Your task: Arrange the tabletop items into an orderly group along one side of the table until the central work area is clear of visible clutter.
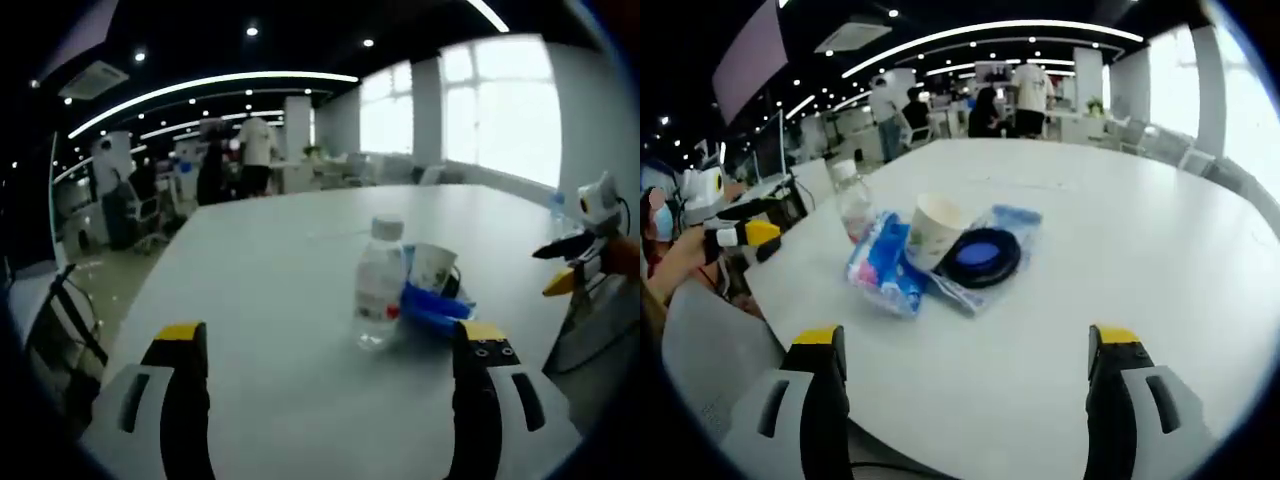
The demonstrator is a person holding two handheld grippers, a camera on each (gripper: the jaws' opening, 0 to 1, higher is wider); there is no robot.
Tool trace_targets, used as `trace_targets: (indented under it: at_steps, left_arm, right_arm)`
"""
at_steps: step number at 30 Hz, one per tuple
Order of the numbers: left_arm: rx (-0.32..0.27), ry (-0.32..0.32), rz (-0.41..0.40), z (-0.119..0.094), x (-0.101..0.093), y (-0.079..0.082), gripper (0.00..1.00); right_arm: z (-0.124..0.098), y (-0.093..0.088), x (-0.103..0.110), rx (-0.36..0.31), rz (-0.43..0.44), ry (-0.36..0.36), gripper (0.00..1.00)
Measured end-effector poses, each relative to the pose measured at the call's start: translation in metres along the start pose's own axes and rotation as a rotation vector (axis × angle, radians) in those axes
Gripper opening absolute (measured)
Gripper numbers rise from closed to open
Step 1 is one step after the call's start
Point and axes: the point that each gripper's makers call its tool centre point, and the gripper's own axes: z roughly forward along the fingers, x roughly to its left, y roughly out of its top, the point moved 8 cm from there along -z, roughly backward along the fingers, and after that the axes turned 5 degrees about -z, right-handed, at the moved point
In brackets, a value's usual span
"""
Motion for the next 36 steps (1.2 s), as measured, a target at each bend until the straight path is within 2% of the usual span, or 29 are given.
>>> trace_targets:
  at_steps: [24,27,30,36]
  left_arm:
    - [-0.009,0.008,0.0,-0.0007,0.0023,0.0005,0.99]
    - [0.012,0.002,0.0,0.0011,0.002,-0.0017,0.99]
    - [-0.01,0.0,0.002,0.0013,0.0007,0.0014,0.99]
    - [-0.009,-0.008,-0.011,0.002,0.0,0.0012,0.99]
  right_arm:
    - [0.0017,-0.0019,-0.0008,0.014,0.006,-0.003,1.0]
    - [0.0005,-0.0002,-0.001,-0.001,0.002,-0.005,1.0]
    - [0.0007,0.0004,-0.0012,-0.012,0.012,0.001,1.0]
    - [0.0011,0.0017,-0.0004,-0.024,0.007,0.005,1.0]
